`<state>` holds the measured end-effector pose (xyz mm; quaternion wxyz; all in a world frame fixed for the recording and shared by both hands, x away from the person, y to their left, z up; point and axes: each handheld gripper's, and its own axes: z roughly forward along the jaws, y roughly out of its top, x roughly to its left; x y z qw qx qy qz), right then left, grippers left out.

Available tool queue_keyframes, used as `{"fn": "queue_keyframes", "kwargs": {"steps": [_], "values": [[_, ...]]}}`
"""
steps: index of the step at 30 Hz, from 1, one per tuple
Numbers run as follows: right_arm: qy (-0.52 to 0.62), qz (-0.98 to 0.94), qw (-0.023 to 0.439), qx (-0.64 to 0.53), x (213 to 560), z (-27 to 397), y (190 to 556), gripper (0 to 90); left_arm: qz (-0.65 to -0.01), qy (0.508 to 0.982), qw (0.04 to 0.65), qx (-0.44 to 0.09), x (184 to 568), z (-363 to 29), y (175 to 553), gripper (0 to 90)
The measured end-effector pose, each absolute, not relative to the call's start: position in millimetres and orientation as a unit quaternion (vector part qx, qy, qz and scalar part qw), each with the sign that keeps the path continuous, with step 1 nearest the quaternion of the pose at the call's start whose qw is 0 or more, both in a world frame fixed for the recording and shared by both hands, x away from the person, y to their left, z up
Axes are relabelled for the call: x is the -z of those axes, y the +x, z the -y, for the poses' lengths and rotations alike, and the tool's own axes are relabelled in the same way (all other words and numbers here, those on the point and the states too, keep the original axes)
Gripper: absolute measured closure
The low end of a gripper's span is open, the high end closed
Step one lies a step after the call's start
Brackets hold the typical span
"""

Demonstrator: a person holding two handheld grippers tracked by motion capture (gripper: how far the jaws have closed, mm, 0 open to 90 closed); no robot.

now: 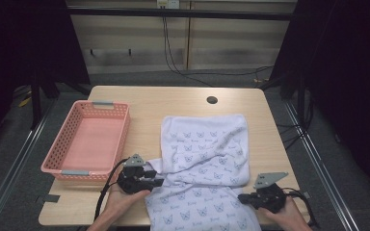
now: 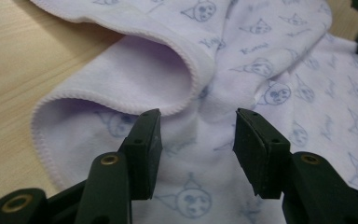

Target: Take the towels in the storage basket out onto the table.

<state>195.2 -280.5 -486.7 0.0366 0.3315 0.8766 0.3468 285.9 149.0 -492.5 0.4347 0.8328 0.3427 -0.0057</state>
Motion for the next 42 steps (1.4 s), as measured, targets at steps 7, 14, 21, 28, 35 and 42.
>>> {"fn": "queue_keyframes", "kwargs": {"steps": [7,14,21,28,35,42], "values": [[0.338,-0.851,0.026,-0.401,469,303,175,80.0,-0.33,0.855,0.4,-0.024,500,-143,292,69.8],[0.339,-0.864,0.037,-0.369,488,276,210,62.5,-0.321,0.833,0.451,-0.008,489,-139,303,90.0],[0.356,-0.86,0.076,-0.357,493,272,228,55.1,-0.34,0.813,0.472,-0.005,485,-140,318,90.0],[0.336,-0.878,0.046,-0.339,490,282,201,88.7,-0.328,0.829,0.454,0.008,483,-154,281,69.7],[0.295,-0.886,-0.012,-0.357,474,290,166,88.7,-0.288,0.857,0.427,0.009,487,-146,264,58.1],[0.351,-0.843,0.059,-0.403,470,295,184,68.3,-0.247,0.891,0.381,0.023,496,-135,241,89.7]]}}
